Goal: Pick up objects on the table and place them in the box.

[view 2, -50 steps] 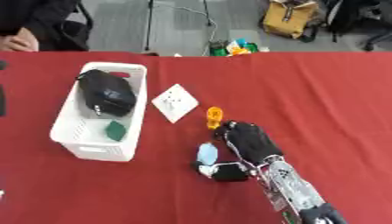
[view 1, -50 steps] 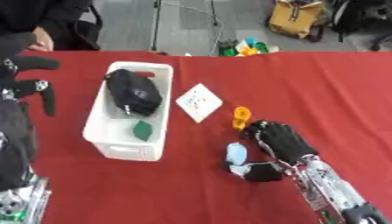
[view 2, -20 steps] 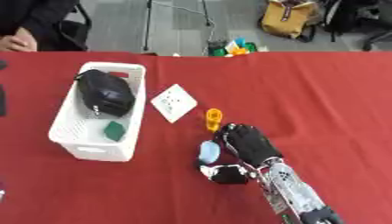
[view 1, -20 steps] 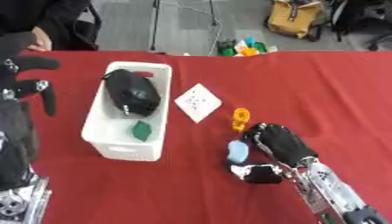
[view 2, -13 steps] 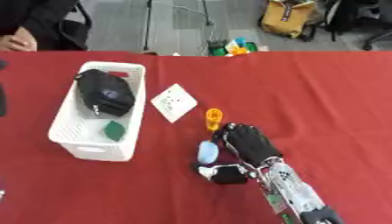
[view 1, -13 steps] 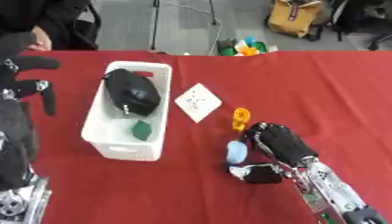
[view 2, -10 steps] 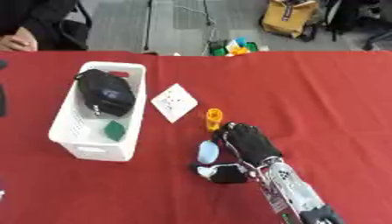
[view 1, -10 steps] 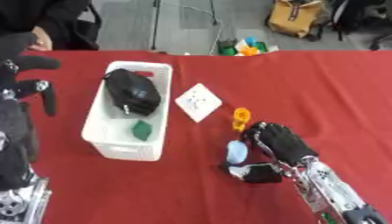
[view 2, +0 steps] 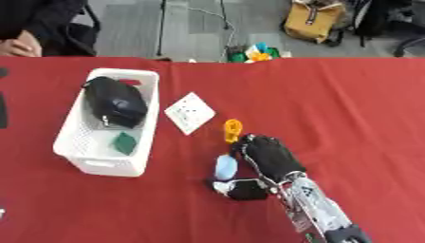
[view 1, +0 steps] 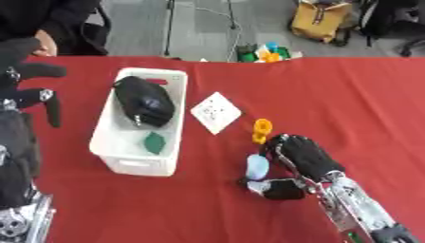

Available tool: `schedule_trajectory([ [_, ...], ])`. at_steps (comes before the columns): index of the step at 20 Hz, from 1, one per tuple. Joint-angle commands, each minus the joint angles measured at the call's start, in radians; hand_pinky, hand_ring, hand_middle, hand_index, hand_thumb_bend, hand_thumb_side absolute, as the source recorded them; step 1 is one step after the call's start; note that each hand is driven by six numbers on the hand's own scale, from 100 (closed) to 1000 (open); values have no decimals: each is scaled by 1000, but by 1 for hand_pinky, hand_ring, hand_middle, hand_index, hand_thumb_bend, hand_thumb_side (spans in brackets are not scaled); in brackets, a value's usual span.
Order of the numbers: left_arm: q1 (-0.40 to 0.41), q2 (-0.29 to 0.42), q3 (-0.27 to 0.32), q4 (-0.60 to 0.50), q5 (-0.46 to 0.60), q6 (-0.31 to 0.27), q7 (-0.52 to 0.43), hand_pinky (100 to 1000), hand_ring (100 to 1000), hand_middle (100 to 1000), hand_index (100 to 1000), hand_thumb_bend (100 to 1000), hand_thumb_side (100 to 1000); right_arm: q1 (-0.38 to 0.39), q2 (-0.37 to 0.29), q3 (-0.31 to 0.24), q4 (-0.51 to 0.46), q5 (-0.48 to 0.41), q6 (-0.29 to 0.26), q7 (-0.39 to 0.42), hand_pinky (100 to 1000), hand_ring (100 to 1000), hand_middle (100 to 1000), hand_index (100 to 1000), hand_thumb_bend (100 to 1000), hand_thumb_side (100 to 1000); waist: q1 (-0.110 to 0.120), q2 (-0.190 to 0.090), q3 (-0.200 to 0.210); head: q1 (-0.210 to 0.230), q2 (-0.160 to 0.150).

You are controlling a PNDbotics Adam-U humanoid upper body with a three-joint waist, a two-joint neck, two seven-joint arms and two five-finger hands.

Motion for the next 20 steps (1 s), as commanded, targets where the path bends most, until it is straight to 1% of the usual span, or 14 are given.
schedule_trajectory([
  [1, -14, 2, -3, -16, -3, -1, 1, 143, 608, 724, 783, 100, 1000, -11, -13, -4, -18, 8, -4, 8, 352, 475, 422, 643, 595, 825, -1, -19, 0, 0, -9],
  [4, -13, 2, -3, -16, -2, 0, 1, 144, 609, 724, 783, 100, 1000, -12, -14, -4, -21, 6, -2, 6, 345, 470, 406, 623, 543, 820, -2, -21, 0, 0, -8],
  [7, -13, 1, -2, -16, -2, 0, 2, 145, 609, 724, 783, 100, 1000, -12, -14, -3, -21, 2, 0, 3, 345, 470, 402, 616, 531, 814, -3, -23, 0, 1, -9],
  [8, -13, 1, -3, -16, -2, 0, 1, 145, 609, 724, 783, 100, 1000, -11, -14, -3, -21, 1, 1, 2, 339, 466, 390, 602, 511, 803, -3, -23, 0, 1, -10],
  [19, -11, 1, -2, -16, -2, 2, 0, 145, 611, 725, 784, 100, 1000, -13, -15, -2, -23, -9, 3, -6, 332, 461, 368, 579, 478, 800, -4, -23, -1, 0, -9],
  [20, -12, 1, -2, -16, -2, 2, 0, 146, 611, 725, 784, 100, 1000, -13, -15, -2, -23, -9, 3, -7, 330, 460, 364, 575, 459, 794, -4, -23, -1, 0, -9],
])
